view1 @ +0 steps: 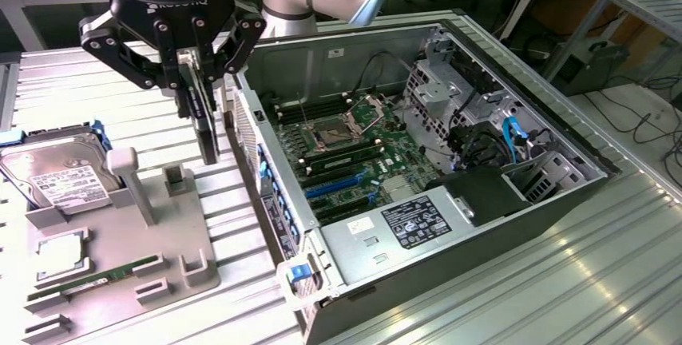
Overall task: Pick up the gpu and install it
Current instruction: 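Pick up the gpu and move the gpu toward the slot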
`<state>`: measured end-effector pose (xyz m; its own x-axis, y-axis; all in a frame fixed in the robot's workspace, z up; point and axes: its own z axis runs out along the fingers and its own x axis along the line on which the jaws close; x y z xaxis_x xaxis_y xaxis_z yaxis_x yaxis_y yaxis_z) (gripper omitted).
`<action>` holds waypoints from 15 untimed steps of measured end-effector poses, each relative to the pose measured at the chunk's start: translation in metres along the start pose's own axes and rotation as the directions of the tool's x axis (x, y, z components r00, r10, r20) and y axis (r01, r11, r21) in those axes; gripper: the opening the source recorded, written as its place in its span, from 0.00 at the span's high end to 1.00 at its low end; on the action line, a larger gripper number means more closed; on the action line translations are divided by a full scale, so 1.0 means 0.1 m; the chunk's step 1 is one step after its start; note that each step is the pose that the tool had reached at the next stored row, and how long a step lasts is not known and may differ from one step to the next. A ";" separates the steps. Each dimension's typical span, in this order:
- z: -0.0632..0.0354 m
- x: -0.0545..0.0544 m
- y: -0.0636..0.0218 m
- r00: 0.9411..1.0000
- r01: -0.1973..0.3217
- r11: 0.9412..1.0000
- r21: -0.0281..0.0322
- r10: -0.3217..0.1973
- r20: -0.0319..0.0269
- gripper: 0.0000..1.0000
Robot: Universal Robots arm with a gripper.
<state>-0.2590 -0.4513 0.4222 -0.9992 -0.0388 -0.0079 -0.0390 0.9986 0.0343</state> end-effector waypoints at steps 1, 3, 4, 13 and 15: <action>0.001 -0.01 -0.001 1.000 0.000 1.000 0.000 0.000 0.000 0.72; 0.000 -0.03 -0.001 1.000 0.000 1.000 0.000 0.000 0.000 0.72; 0.000 -0.04 -0.002 1.000 0.000 1.000 0.000 0.000 0.000 0.72; 0.002 -0.13 -0.005 1.000 0.000 1.000 0.001 0.000 0.000 0.72; 0.002 -0.14 -0.006 1.000 0.000 1.000 0.001 0.000 0.000 0.72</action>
<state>-0.2447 -0.4513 0.4221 -0.9992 -0.0389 -0.0079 -0.0391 0.9987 0.0332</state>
